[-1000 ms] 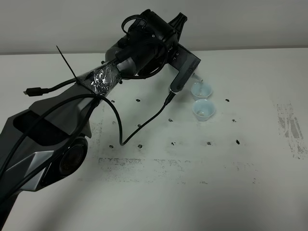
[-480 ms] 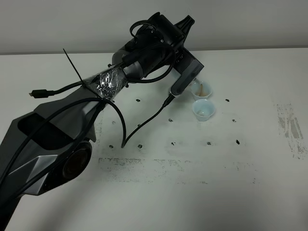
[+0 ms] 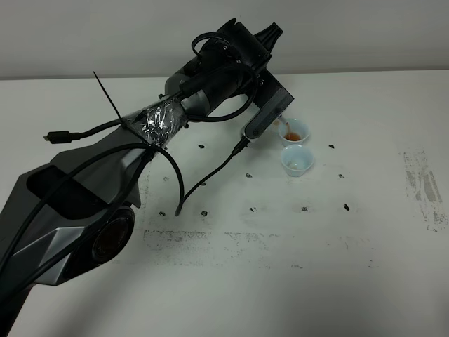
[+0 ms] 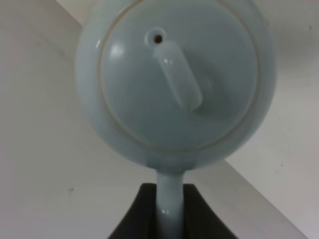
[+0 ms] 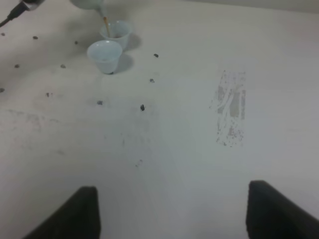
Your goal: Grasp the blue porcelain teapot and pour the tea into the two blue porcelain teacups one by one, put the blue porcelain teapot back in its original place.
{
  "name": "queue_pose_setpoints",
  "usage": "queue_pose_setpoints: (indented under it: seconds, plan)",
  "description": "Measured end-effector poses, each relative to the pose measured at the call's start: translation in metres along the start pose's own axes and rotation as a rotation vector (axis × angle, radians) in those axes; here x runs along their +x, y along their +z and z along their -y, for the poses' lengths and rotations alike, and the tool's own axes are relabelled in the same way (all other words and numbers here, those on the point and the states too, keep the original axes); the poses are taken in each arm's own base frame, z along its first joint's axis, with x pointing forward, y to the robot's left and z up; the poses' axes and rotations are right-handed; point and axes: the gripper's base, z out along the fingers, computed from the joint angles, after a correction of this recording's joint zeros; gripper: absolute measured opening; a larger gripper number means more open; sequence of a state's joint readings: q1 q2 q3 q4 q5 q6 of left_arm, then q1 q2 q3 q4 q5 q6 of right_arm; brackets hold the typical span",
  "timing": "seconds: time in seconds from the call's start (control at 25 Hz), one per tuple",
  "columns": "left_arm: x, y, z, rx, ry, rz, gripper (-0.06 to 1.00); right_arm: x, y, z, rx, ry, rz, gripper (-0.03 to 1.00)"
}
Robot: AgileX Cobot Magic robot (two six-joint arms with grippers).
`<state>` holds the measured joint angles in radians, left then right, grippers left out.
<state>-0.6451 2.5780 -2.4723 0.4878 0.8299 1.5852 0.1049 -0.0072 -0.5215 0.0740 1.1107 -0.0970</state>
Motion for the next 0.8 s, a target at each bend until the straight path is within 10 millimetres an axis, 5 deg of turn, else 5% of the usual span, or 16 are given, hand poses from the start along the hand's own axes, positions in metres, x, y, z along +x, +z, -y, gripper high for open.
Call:
queue_pose_setpoints:
  seconds: [0.8]
  plan:
    - [0.0006,0.0,-0.0018,-0.02,-0.02,-0.006,0.06,0.0,0.0,0.0,0.0,0.0,0.0,0.59]
